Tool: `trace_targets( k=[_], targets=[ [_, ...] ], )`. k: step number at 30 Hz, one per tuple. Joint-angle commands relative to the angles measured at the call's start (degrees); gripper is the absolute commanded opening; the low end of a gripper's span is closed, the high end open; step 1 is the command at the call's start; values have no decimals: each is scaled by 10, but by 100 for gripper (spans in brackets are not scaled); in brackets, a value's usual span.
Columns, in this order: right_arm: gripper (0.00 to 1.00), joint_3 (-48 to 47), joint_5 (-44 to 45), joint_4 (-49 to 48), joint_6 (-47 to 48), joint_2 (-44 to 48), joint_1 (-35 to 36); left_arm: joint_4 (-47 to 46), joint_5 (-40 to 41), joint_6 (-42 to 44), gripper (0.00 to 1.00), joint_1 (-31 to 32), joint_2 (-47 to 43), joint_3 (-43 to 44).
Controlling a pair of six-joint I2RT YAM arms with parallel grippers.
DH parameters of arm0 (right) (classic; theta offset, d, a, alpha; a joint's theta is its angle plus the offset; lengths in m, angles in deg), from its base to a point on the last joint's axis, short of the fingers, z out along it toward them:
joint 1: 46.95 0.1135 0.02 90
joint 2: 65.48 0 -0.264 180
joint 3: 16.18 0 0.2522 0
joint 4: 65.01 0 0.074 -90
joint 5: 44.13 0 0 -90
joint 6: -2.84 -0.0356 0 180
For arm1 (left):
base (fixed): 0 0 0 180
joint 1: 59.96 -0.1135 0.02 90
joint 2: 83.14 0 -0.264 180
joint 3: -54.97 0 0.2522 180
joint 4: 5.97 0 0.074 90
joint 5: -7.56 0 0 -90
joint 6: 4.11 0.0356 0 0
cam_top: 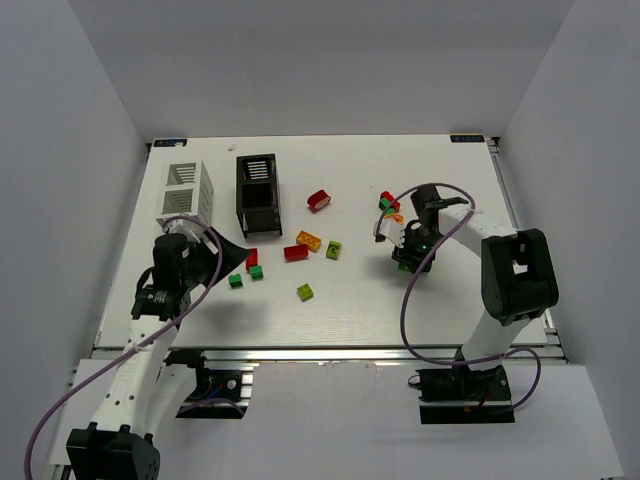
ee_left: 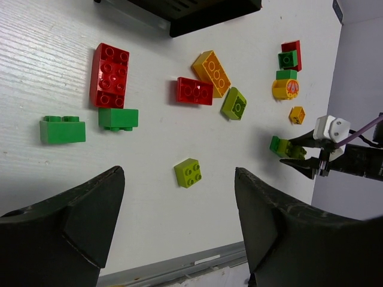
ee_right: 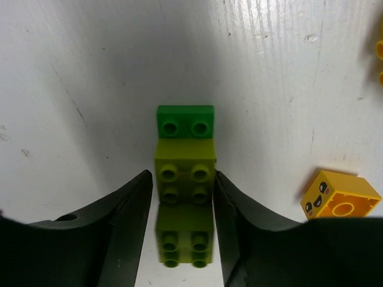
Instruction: Sort the legos into containers by color
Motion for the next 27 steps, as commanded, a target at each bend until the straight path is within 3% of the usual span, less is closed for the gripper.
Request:
trace_targets(
  k=[1,2,3,8,11,14,17,21,27],
  targets=[
    [49,-5,-6,0,27,-6,-3,-17,-16,-1,83,3,-1,2],
    [35,-7,-8,2,27,-7,-3,-21,-27,-2,83,3,-1,1],
    [29,-9,-10,7,27,-8,-3,-35,-36,-7,83,3,-2,-1],
    [10,-21,-52,26,32,26,-4,-111,-102,-53,83,6,0,-29],
    [2,-53,-143,63,12,59,-3,-166,-126,-89,83,25,11,-41],
    [0,-82,-261,94,-25,77,0,-213,-127,-115,83,62,39,-42],
    [0,-89,-362,64,-120,106,27,-255,-117,-134,83,112,87,-30],
    [0,-62,-380,-23,-209,137,82,-292,-100,-143,83,172,147,5],
    [0,-67,-359,-92,-283,136,156,-320,-96,-145,81,214,225,45]
  ],
)
